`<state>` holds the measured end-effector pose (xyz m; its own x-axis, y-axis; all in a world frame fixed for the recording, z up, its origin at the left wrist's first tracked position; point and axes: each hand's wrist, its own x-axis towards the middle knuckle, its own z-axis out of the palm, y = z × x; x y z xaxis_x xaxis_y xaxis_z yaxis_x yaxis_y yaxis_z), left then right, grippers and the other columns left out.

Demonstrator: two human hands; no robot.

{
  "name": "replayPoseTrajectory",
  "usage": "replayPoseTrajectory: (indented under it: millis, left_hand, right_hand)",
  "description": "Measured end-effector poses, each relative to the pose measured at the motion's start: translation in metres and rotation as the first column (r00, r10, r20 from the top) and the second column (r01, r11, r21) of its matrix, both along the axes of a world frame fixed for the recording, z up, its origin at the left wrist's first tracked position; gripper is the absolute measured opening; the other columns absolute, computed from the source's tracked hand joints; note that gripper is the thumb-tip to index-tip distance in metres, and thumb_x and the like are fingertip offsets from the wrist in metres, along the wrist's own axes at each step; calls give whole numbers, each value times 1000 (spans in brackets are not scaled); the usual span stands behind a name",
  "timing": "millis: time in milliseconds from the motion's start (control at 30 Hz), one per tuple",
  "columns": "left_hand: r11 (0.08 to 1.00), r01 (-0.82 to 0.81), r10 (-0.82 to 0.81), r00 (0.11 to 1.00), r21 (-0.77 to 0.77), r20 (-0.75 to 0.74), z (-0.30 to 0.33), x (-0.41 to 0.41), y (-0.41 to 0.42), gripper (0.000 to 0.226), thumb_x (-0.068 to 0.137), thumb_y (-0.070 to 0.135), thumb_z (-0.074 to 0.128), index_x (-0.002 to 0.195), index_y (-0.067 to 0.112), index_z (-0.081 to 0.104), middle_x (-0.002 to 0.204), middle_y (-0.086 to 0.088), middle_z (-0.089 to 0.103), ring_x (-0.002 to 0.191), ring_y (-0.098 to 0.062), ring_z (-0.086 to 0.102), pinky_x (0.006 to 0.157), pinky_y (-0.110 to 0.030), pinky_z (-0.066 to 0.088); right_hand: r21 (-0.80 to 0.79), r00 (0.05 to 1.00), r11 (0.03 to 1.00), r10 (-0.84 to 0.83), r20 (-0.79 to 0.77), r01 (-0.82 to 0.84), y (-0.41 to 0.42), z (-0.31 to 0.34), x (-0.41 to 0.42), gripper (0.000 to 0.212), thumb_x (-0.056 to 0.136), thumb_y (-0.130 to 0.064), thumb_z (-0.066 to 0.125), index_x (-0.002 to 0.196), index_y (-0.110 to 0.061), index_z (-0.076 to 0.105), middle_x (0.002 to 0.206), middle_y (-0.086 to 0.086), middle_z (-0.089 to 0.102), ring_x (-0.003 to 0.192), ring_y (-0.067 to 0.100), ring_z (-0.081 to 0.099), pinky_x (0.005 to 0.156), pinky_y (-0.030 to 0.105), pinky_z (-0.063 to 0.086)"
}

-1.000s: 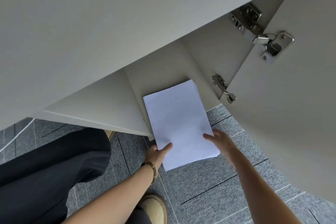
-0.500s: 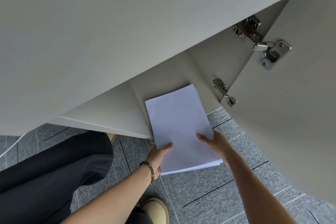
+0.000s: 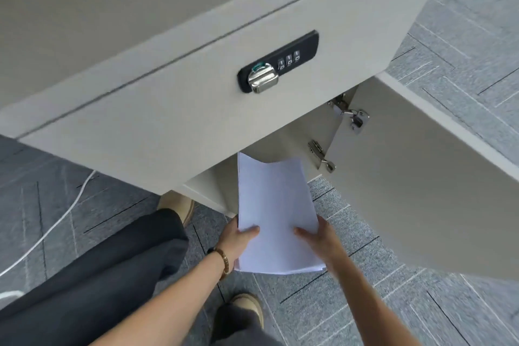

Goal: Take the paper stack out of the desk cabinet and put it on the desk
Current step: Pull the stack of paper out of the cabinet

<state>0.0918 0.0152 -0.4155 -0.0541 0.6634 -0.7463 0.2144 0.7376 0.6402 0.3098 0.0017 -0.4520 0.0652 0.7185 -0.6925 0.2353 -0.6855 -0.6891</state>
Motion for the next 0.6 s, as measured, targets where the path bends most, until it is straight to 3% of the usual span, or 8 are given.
replayPoseTrajectory:
  millis: [133, 300, 400, 600]
  left_hand:
    - [1000, 2, -2, 998, 4, 57, 66, 6, 2, 29, 88, 3, 67, 113, 16, 60, 106, -3, 70, 87, -15, 66, 67, -26, 54]
    - [1000, -7, 5, 996, 21, 92, 146, 13, -9, 41, 83, 10, 74, 122, 7, 61, 118, -13, 70, 106, -32, 68, 95, -48, 54]
    - [999, -8, 1, 990, 52, 141, 187, 14, -23, 36, 88, 7, 69, 123, 5, 62, 116, -14, 71, 106, -33, 68, 96, -51, 53]
    - [995, 0, -22, 978, 103, 209, 256, 19, -60, 27, 89, 9, 69, 115, 7, 64, 109, -12, 73, 100, -32, 70, 91, -47, 55]
  right_hand:
    - [104, 999, 993, -50, 4, 49, -16, 70, 7, 69, 70, -36, 81, 131, -26, 51, 117, -1, 67, 101, 24, 64, 83, 38, 52]
    - [238, 998, 970, -62, 20, 56, -35, 154, 21, 54, 75, -28, 79, 122, -27, 53, 108, -8, 70, 92, 10, 67, 73, 32, 55]
    - [290, 993, 951, -114, 2, 109, -52, 196, 26, 59, 67, -32, 80, 120, -19, 60, 108, -1, 75, 93, 17, 73, 79, 41, 60]
    - [363, 988, 920, -155, -13, 149, -90, 262, 34, 49, 66, -33, 83, 111, -29, 66, 104, -5, 77, 95, 20, 74, 87, 50, 59]
